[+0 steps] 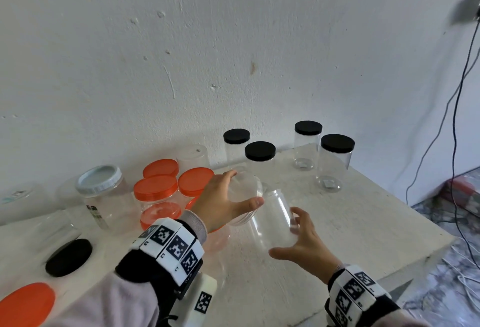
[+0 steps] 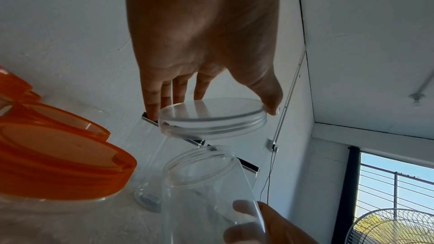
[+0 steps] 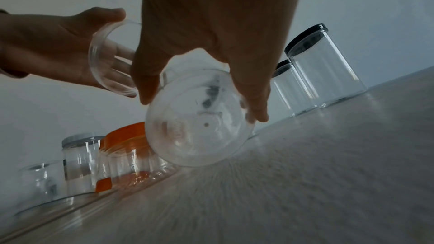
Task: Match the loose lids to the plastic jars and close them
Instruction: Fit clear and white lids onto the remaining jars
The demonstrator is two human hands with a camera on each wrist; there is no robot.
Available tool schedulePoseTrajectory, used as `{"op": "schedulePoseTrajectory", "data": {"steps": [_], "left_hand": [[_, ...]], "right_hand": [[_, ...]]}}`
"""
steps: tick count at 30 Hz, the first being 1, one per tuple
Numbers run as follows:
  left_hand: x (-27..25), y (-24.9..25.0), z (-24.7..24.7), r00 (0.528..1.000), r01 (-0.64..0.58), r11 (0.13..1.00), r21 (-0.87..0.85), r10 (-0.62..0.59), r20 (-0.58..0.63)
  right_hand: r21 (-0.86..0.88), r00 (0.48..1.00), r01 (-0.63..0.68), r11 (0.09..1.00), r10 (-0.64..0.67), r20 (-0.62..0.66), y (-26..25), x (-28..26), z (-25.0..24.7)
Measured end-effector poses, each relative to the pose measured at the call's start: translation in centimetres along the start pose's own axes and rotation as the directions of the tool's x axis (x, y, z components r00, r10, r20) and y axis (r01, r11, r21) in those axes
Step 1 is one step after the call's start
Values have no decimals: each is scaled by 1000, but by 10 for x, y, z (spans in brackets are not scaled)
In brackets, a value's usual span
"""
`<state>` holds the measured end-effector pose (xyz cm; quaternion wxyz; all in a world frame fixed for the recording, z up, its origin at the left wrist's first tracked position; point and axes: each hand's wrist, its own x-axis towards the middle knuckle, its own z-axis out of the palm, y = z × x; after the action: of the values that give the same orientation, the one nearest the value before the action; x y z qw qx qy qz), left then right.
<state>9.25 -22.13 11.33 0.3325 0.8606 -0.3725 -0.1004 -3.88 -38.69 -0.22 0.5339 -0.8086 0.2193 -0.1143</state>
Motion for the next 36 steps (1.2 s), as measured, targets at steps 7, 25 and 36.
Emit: {"op": "schedulePoseTrajectory", "data": {"steps": [7, 25, 36], "left_hand": [[0, 10, 6, 998, 11, 1000, 27, -13, 60], [5, 35, 47, 956, -138, 967, 212, 74, 283], [3, 37, 62, 950, -197, 933, 301, 106, 294]], "right_hand": [[-17, 998, 19, 1000, -18, 67, 10, -8, -3], [26, 992, 110, 994, -111, 53, 11, -17, -11], [-37, 993, 111, 993, -109, 38, 10, -21, -10]]}}
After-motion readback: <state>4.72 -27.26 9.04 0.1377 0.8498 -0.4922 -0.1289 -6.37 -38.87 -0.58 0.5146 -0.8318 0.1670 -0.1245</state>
